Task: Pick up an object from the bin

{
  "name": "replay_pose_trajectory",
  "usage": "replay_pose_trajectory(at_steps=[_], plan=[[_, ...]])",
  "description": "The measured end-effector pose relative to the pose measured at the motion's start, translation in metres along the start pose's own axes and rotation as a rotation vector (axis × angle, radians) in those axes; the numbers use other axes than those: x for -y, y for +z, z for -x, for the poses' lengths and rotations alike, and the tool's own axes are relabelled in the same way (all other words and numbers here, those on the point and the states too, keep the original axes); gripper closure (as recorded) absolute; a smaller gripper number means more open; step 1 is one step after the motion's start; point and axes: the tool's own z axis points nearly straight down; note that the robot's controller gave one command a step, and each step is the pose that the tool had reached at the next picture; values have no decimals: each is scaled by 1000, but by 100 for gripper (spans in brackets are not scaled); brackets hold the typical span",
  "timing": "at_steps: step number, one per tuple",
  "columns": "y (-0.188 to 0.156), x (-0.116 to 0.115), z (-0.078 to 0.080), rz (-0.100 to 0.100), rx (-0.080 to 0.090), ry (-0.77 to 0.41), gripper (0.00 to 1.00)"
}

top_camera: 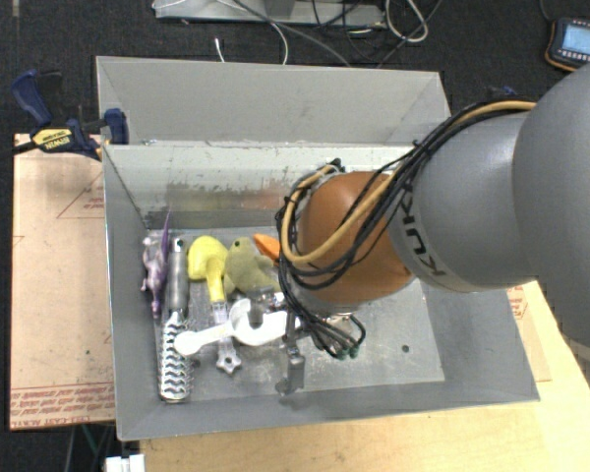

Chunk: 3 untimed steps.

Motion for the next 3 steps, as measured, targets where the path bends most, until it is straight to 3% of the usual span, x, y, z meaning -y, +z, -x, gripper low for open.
replay_pose_trajectory(at_steps=[1, 2, 3], plan=[[8, -4, -11, 0, -5, -15, 0], [-54, -29, 25, 2, 3, -169, 0], [18, 17, -13, 0, -18, 15, 0]])
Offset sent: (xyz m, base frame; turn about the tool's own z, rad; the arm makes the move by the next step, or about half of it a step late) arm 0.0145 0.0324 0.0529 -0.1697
